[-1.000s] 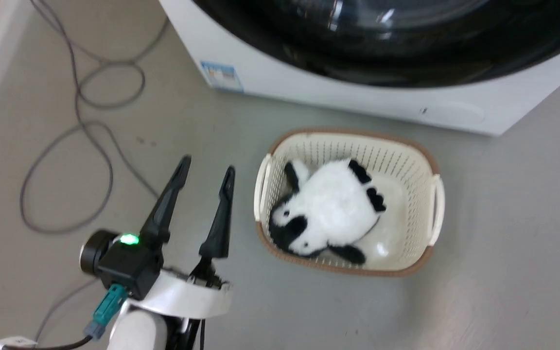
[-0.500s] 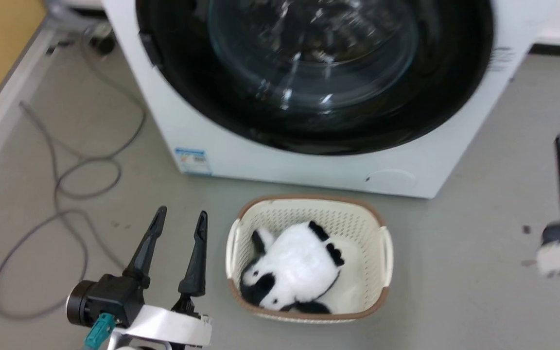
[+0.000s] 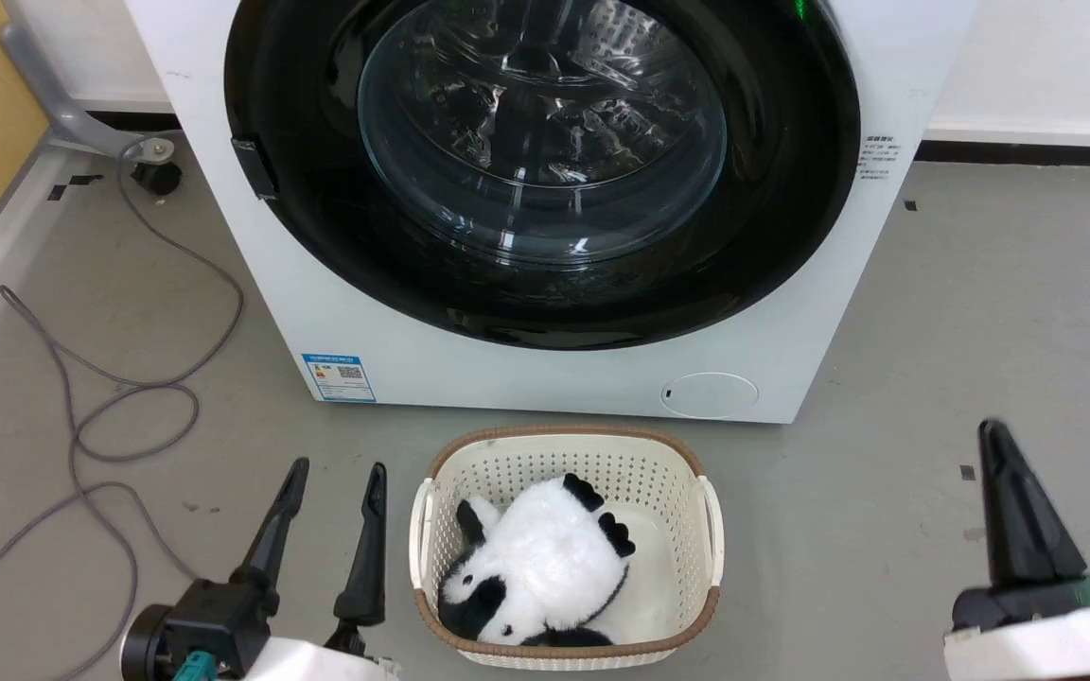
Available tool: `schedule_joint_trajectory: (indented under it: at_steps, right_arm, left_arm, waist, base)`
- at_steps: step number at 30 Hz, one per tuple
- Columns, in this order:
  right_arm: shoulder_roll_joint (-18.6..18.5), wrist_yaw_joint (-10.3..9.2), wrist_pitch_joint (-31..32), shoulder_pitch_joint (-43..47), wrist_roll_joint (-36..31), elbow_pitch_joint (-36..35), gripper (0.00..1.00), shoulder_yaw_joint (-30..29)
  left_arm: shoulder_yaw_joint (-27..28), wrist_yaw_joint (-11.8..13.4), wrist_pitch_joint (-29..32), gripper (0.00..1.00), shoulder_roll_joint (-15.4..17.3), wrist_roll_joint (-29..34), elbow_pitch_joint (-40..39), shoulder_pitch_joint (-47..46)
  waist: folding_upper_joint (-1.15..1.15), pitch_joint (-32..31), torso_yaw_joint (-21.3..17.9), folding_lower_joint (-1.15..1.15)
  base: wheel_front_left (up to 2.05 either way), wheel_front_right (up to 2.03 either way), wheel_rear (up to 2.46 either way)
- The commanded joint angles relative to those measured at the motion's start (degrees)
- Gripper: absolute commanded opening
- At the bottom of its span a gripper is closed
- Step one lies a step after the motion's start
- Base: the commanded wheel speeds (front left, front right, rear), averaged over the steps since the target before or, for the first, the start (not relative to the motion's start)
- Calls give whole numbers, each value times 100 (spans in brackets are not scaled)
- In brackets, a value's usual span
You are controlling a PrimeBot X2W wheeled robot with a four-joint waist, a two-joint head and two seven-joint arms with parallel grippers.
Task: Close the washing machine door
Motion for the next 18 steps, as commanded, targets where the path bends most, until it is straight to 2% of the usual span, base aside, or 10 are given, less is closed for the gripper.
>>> schedule_joint_trajectory:
  at_steps: [1, 2, 18]
  right_arm:
    - [27, -4, -19, 114, 16, -10, 91, -24]
    - [32, -4, -19, 153, -20, -8, 100, -27]
    - [43, -4, -19, 247, -272, -101, 100, -43]
  left_arm:
    - [-21, 15, -25, 100, 5, -13, 41, 82]
    - [-38, 14, -25, 100, 5, 5, 59, 93]
    - [-59, 142, -25, 100, 5, -43, 1, 85]
  waist:
    - [0, -4, 14, 1]
    - [0, -11, 22, 1]
    - [0, 14, 73, 1]
  base:
    - [0, 0, 0]
    - [0, 0, 0]
    - [0, 0, 0]
